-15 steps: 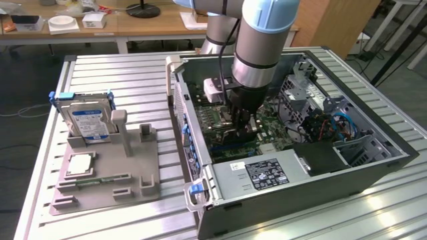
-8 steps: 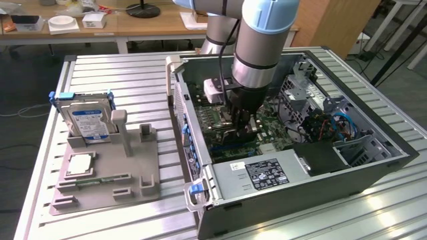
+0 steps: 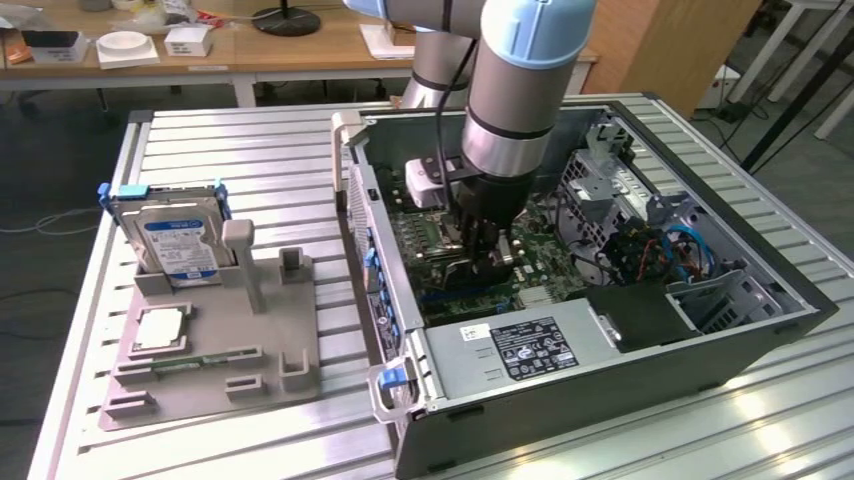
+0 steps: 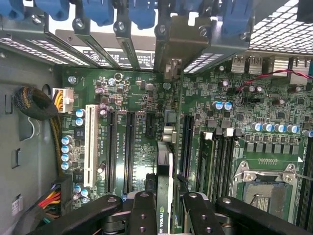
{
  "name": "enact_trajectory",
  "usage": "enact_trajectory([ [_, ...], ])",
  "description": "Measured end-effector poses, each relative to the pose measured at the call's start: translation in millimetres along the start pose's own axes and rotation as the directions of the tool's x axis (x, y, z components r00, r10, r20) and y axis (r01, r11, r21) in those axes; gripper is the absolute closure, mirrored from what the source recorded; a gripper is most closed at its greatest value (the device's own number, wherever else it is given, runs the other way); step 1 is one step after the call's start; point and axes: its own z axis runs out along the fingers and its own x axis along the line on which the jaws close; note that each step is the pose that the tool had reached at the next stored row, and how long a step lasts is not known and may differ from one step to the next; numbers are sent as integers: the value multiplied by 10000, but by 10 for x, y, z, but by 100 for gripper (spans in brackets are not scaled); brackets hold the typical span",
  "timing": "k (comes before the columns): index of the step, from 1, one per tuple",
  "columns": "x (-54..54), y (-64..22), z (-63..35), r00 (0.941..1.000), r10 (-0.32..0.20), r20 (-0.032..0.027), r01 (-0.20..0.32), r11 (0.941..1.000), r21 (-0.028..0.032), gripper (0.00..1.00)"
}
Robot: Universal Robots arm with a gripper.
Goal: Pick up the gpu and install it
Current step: 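Insert the gpu into the slot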
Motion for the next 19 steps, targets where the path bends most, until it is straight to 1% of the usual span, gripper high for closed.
enact_trajectory([
  [10,1,24,21,10000,-37,-11,37,10000,6,74],
  [13,1,24,32,10000,-38,-3,38,10000,12,74],
  [17,0,28,31,10000,-33,1,33,10000,-1,74],
  [18,-1,29,32,10000,-34,6,34,10000,-8,73],
  [19,-3,33,37,10000,-24,18,24,10000,-1,73],
])
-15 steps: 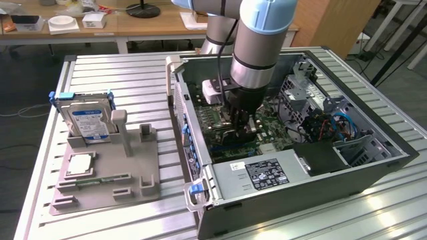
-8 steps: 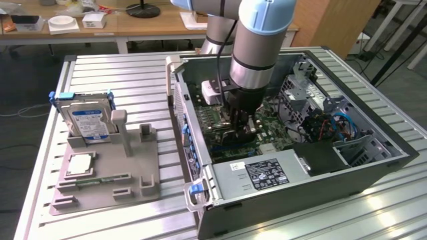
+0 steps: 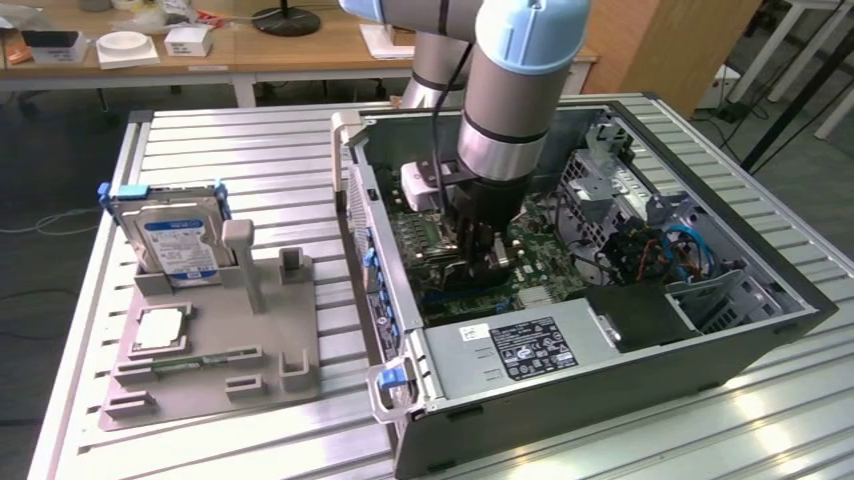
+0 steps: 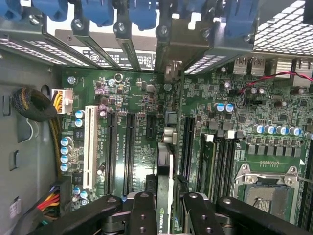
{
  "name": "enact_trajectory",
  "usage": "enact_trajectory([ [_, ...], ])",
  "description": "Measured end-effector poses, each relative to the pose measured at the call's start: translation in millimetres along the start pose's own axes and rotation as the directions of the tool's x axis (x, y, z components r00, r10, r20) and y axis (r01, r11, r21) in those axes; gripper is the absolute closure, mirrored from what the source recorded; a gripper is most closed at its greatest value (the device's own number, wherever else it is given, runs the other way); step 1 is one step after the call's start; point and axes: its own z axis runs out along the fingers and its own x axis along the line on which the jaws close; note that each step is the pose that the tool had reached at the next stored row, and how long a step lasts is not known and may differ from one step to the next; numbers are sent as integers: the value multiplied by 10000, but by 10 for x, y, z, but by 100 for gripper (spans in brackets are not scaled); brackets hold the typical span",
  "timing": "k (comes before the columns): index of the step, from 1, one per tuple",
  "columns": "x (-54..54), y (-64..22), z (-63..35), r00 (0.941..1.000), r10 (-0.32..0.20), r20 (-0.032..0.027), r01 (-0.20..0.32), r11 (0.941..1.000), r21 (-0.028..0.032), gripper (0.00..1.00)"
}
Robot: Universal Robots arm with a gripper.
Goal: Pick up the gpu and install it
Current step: 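Insert the gpu into the slot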
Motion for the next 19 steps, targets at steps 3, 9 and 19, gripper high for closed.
enact_trajectory([
  [3,2,-6,-4,10000,-10,-14,10,10000,3,61],
  [9,2,-6,-5,10000,-10,-16,10,10000,2,49],
  [19,-5,-16,-280,10000,1,-19,-1,10000,-1,42],
])
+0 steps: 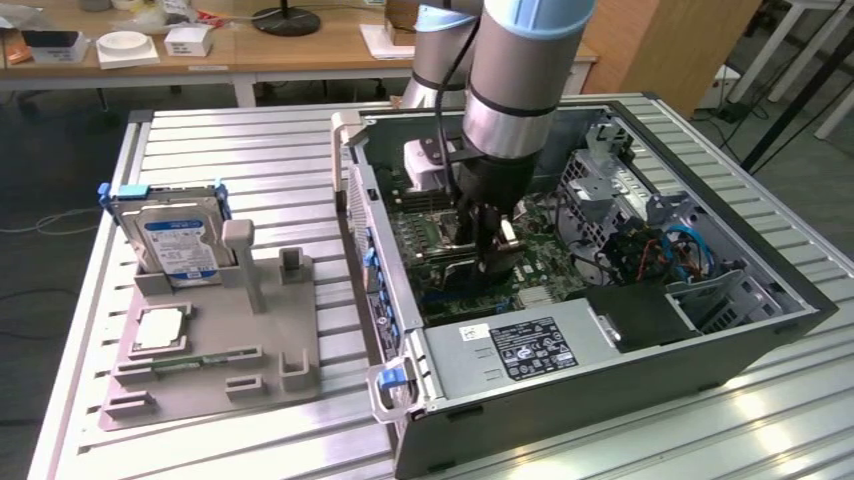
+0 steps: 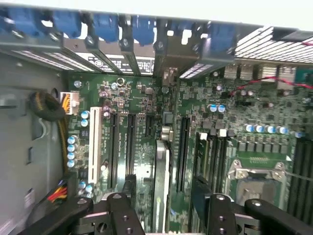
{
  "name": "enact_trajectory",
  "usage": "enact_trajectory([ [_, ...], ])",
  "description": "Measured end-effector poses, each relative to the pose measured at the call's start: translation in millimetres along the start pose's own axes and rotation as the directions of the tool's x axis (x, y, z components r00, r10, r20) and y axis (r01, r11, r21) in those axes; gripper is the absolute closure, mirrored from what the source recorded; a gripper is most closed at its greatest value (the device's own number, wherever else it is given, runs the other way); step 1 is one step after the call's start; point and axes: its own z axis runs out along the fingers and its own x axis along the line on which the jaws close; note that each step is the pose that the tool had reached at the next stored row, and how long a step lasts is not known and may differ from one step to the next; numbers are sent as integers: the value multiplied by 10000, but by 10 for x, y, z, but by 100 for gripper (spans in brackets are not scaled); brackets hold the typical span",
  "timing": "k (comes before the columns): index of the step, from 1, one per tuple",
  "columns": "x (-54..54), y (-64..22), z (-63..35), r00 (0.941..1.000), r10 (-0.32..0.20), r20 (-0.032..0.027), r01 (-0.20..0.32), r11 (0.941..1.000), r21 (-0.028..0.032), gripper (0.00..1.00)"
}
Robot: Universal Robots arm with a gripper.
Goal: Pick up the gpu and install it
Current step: 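Insert the gpu into the slot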
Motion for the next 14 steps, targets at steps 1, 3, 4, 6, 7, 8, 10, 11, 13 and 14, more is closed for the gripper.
enact_trajectory([
  [1,-1,-1,-31,10000,0,2,0,10000,1,42],
  [3,-1,-2,-38,10000,1,4,-1,10000,2,42],
  [4,-2,-2,-38,10000,2,5,-2,10000,1,42],
  [6,-2,-2,-39,10000,1,3,-1,10000,1,50],
  [7,-2,-2,-39,10000,1,2,-1,10000,1,50],
  [8,-2,-2,-39,10000,2,2,-2,10000,0,56],
  [10,-2,-2,-39,10000,2,3,-2,10000,1,58],
  [11,-2,-1,-39,10000,2,2,-2,10000,1,58],
  [13,-2,-1,-39,10000,2,2,-2,10000,1,71],
  [14,-2,-1,-39,10000,2,3,-2,10000,1,71],
])
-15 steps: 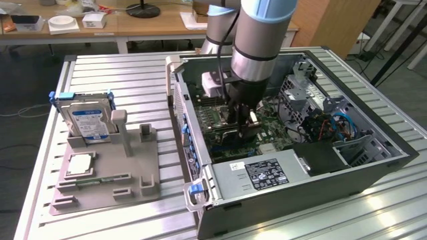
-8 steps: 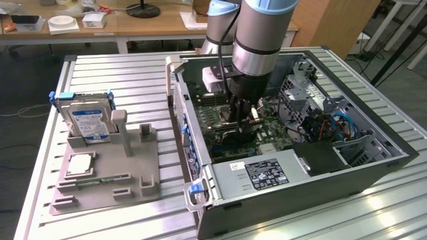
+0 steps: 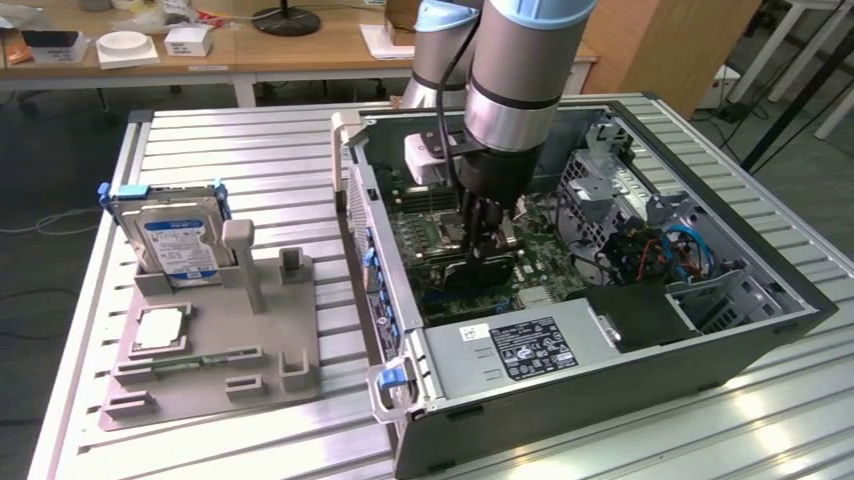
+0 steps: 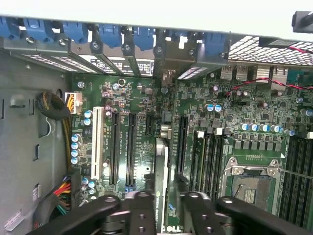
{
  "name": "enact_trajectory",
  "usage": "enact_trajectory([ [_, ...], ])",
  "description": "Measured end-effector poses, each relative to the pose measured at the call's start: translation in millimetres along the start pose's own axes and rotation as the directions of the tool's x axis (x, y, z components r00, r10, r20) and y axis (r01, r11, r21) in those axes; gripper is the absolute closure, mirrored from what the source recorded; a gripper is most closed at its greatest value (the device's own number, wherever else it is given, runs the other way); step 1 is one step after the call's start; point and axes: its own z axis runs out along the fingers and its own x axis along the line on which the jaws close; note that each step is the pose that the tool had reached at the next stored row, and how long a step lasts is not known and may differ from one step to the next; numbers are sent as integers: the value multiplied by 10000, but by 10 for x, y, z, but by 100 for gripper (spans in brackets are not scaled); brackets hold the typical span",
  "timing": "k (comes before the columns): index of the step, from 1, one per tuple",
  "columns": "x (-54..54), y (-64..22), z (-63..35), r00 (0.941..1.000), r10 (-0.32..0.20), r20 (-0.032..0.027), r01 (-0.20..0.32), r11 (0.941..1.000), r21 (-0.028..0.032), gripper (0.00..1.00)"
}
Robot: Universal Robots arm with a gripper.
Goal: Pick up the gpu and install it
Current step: 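Insert the gpu into the slot, then press down on the gpu until it lock into place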
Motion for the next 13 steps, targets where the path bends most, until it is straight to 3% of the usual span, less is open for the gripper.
enact_trajectory([
  [2,0,0,0,10000,0,0,0,10000,0,82],
  [5,0,0,0,10000,-1,-1,1,10000,0,89],
  [13,0,1,0,10000,0,-1,0,10000,0,89],
])
